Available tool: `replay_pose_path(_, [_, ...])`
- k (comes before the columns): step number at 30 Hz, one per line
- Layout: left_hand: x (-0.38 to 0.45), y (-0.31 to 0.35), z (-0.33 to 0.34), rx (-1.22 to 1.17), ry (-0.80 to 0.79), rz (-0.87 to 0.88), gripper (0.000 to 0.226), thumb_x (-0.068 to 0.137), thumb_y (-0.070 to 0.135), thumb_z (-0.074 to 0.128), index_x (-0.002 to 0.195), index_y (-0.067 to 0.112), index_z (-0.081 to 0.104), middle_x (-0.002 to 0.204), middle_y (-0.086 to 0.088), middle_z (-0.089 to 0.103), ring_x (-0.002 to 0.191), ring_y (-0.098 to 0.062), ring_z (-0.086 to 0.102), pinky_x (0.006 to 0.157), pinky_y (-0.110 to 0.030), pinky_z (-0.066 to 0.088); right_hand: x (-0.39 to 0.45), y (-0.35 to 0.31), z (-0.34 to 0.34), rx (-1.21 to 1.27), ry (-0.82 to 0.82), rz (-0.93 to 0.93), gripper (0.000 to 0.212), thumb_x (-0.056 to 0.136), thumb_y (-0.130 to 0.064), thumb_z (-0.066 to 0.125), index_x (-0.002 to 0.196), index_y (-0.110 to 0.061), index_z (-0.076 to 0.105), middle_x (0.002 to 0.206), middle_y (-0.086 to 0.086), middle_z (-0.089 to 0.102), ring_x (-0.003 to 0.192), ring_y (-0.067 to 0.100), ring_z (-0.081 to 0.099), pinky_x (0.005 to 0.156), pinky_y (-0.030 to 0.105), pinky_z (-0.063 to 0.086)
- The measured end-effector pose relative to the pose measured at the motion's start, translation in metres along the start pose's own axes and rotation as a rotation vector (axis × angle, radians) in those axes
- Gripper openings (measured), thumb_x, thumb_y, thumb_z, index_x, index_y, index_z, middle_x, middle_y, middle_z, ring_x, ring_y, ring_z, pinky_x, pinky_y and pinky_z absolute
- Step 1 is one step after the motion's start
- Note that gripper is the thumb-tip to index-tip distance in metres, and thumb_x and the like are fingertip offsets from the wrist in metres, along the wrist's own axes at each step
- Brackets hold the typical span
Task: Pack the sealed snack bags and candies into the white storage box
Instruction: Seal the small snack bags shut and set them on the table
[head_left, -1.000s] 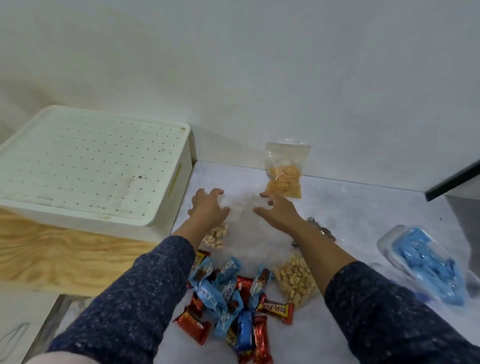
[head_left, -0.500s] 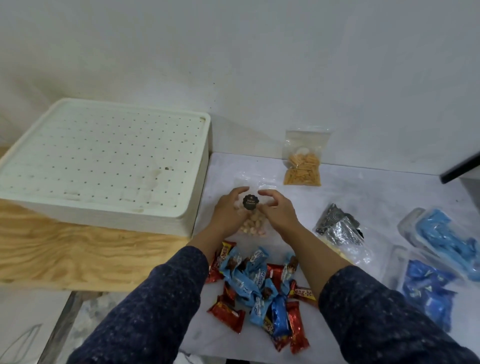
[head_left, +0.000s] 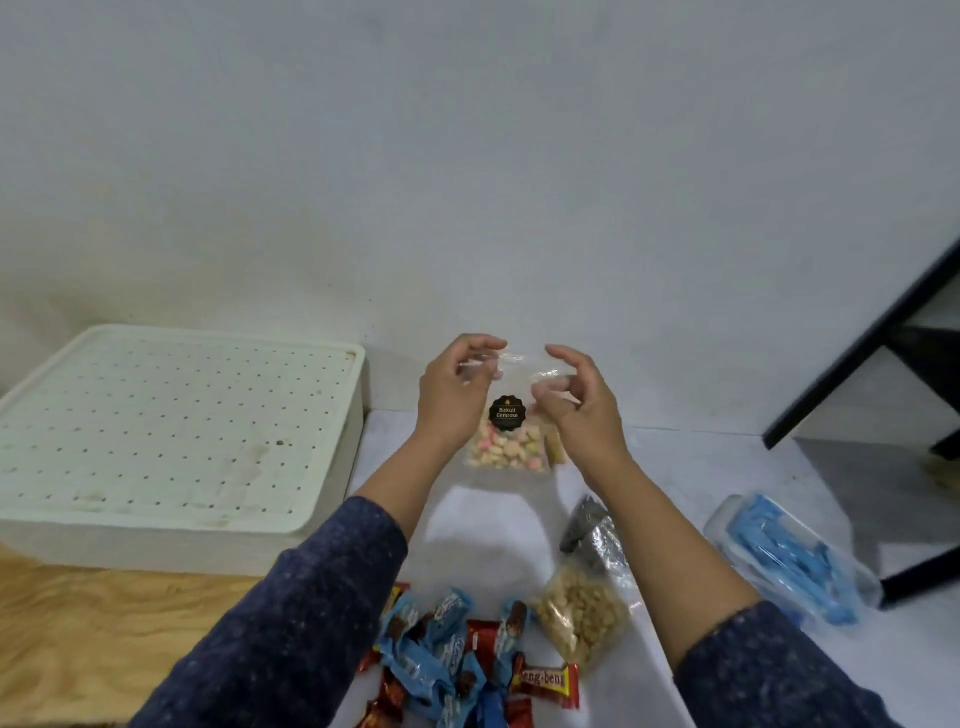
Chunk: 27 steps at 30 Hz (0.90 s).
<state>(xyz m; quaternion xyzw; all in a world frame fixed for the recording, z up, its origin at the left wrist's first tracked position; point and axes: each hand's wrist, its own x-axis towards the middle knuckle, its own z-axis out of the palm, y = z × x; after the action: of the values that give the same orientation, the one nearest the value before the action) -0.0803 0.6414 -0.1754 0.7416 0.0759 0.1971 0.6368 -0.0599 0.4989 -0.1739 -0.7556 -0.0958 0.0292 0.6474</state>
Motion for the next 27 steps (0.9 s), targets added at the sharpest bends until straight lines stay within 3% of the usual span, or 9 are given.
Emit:
replay_pose_path(3, [-0.003, 0.019, 0.013, -0.063, 0.020, 0.023, 0.034, 0.089, 0.008, 0.057, 0.090, 0.041, 0.063, 0.089, 0.010, 0.064, 0.079, -0.010, 0.067, 0.079, -0.023, 0.048, 0.009, -0.023, -0.021, 0.116, 0.078, 0.008, 0.037, 0.088, -0.005, 0.057, 0.115, -0.030, 0.052, 0.076, 0.000, 0.067, 0.069, 0.014, 0.069, 0.073, 0.025, 0.052])
replay_pose_path(6, [-0.005, 0.034, 0.023, -0.143, 0.036, 0.004, 0.036, 0.090, 0.015, 0.059, 0.102, 0.048, 0.056, 0.096, 0.001, 0.068, 0.082, -0.008, 0.069, 0.082, -0.025, 0.053, 0.014, -0.037, -0.040, 0.148, 0.069, 0.005, 0.013, 0.091, -0.008, 0.057, 0.101, -0.016, 0.060, 0.075, -0.002, 0.070, 0.061, 0.007, 0.066, 0.068, 0.024, 0.050])
replay_pose_path(8, [-0.006, 0.042, 0.029, -0.199, 0.068, -0.023, 0.028, 0.090, 0.016, 0.060, 0.105, 0.039, 0.053, 0.093, -0.001, 0.070, 0.081, -0.008, 0.070, 0.082, -0.024, 0.053, 0.015, -0.044, -0.051, 0.158, 0.038, -0.012, 0.006, 0.092, -0.013, 0.057, 0.090, -0.016, 0.061, 0.077, -0.001, 0.069, 0.061, 0.008, 0.065, 0.067, 0.025, 0.049])
replay_pose_path(12, [-0.008, 0.052, 0.039, -0.250, 0.090, -0.039, 0.005, 0.094, 0.012, 0.055, 0.091, 0.017, 0.055, 0.084, 0.003, 0.070, 0.074, -0.001, 0.070, 0.073, -0.018, 0.051, 0.016, -0.052, -0.070, 0.135, -0.018, -0.065, 0.015, 0.093, -0.013, 0.057, 0.080, -0.019, 0.062, 0.076, -0.002, 0.068, 0.068, 0.014, 0.064, 0.067, 0.026, 0.048])
replay_pose_path(21, [-0.017, 0.063, 0.054, -0.201, 0.087, -0.039, 0.013, 0.097, 0.011, 0.050, 0.085, 0.015, 0.056, 0.083, 0.003, 0.070, 0.070, 0.004, 0.069, 0.068, -0.011, 0.053, 0.015, -0.047, -0.085, 0.141, -0.014, -0.188, 0.017, 0.091, -0.006, 0.056, 0.075, -0.013, 0.059, 0.072, 0.000, 0.063, 0.071, 0.011, 0.061, 0.066, 0.018, 0.051])
replay_pose_path(27, [-0.019, 0.070, 0.058, -0.110, 0.124, -0.018, 0.016, 0.095, 0.011, 0.051, 0.082, 0.017, 0.057, 0.077, 0.006, 0.070, 0.070, 0.002, 0.069, 0.074, -0.020, 0.051, 0.011, -0.046, -0.094, 0.138, -0.057, -0.210, 0.015, 0.092, -0.007, 0.056, 0.078, -0.012, 0.061, 0.074, 0.000, 0.065, 0.070, 0.009, 0.063, 0.065, 0.018, 0.052])
